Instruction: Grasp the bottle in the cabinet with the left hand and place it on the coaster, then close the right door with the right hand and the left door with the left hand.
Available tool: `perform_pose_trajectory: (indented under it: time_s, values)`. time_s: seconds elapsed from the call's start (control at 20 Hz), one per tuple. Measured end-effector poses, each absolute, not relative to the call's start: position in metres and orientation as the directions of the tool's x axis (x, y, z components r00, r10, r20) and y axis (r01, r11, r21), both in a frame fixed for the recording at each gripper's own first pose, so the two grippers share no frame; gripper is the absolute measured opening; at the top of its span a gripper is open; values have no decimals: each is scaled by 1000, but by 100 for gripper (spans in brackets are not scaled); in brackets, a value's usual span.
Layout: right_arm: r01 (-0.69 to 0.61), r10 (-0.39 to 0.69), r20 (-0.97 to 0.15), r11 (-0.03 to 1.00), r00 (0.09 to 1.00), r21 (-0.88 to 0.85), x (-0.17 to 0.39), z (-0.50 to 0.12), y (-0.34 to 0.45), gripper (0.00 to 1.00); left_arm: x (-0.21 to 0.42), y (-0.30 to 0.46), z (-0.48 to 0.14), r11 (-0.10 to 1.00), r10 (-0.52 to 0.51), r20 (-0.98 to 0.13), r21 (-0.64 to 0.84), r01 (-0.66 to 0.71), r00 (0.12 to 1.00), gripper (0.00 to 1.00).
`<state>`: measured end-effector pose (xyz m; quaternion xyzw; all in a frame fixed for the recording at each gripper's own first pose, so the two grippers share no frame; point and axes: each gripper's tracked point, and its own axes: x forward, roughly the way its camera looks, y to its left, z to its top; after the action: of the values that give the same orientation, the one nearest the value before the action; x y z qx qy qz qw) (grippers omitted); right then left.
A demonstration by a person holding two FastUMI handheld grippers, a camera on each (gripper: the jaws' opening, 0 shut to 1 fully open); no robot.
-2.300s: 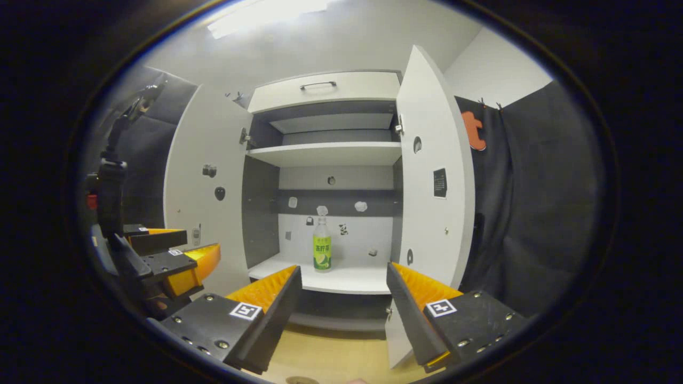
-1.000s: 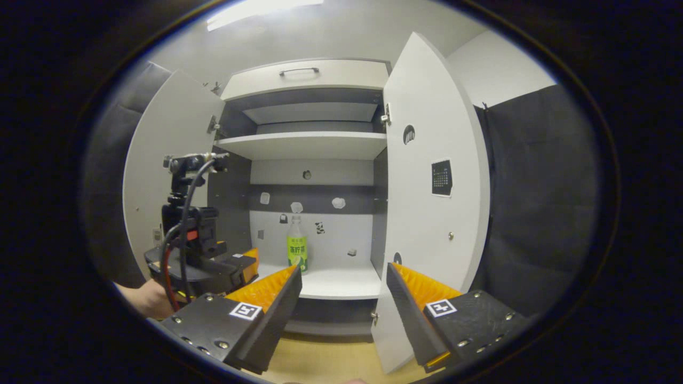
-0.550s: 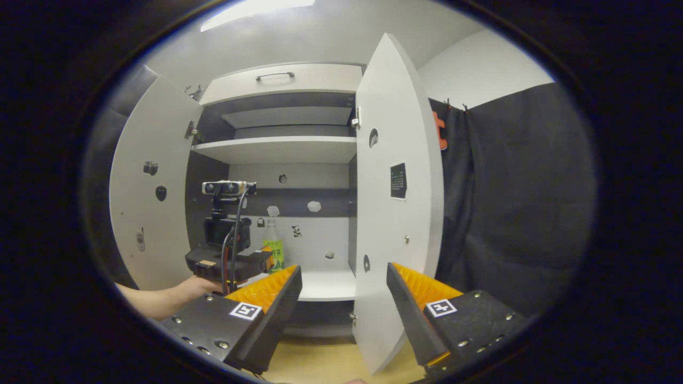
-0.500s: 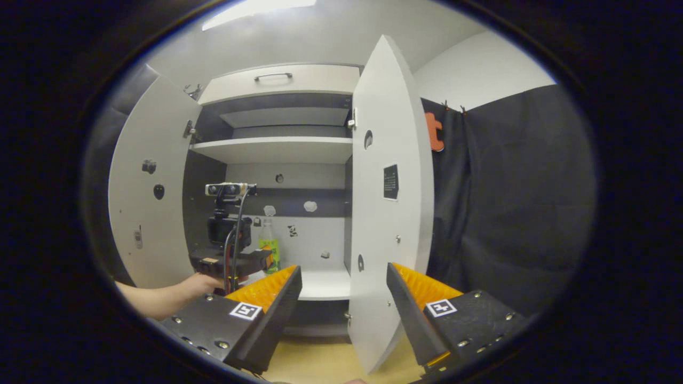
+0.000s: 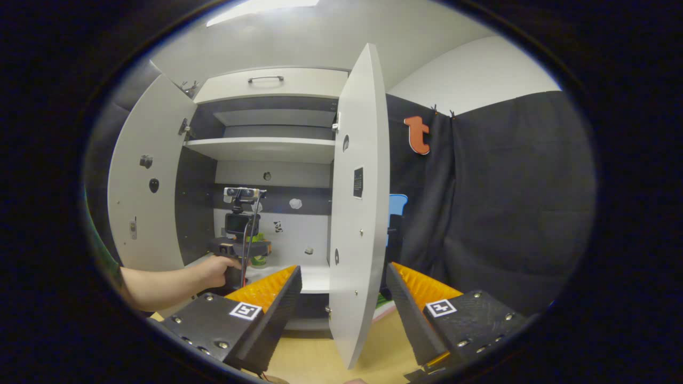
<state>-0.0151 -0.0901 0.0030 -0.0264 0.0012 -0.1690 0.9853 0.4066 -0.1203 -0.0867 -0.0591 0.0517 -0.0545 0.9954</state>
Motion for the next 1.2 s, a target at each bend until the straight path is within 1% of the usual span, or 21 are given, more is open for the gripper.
perform_pose_trajectory:
  time_s: [0.15,0.25,0.35,0.6,0.95,1.2]
  values:
    - [341,-341,9,937,940,-71,-30,0,-94,96,416,-118,-94,990,-126,-152,-75,116,980,99]
    - [339,-339,12,938,941,-68,-38,0,-94,96,408,-116,-93,986,-136,-164,-115,118,977,80]
    - [332,-332,4,942,943,-48,-47,-2,-93,96,394,-103,-93,987,-125,-178,-117,106,976,79]
    - [291,-291,9,956,957,-44,-65,-4,-88,96,339,-85,-83,979,-146,-175,-167,117,974,79]
    - [234,-233,32,972,972,-10,-83,-2,-97,96,233,-62,-47,968,-161,-73,-207,143,984,78]
    - [181,-181,29,983,983,12,-92,-10,-105,96,144,-56,-33,968,-166,19,-185,167,986,78]
